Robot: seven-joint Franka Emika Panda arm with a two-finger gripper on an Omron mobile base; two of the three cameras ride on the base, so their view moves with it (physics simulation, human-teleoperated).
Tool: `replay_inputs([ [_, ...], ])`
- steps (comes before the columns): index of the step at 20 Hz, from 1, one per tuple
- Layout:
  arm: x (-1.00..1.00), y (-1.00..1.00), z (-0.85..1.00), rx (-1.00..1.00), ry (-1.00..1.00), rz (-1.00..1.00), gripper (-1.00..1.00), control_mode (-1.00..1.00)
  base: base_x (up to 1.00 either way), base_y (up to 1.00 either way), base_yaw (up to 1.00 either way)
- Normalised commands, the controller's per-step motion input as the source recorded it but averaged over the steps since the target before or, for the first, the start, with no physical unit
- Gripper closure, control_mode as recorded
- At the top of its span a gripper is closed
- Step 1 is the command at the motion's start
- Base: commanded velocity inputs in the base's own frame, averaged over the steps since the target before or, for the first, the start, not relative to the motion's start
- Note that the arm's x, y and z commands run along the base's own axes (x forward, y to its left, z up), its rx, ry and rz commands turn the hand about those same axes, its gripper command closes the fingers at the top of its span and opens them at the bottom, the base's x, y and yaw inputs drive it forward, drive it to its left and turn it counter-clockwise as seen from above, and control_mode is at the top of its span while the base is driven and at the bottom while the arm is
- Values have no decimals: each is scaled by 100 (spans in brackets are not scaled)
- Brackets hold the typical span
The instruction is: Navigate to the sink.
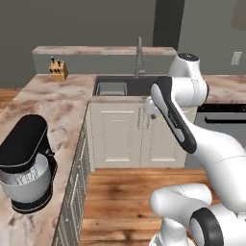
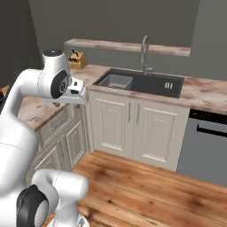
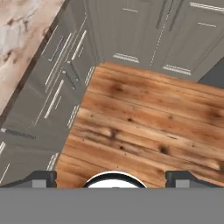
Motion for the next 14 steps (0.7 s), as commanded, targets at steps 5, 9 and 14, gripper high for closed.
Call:
replay_inputs([
  [5,0,0,0,0,0,0,-100,100,100,-13,-40],
  [9,0,0,0,0,0,0,-100,100,100,0,-29],
  [14,0,0,0,0,0,0,-100,100,100,0,-18],
])
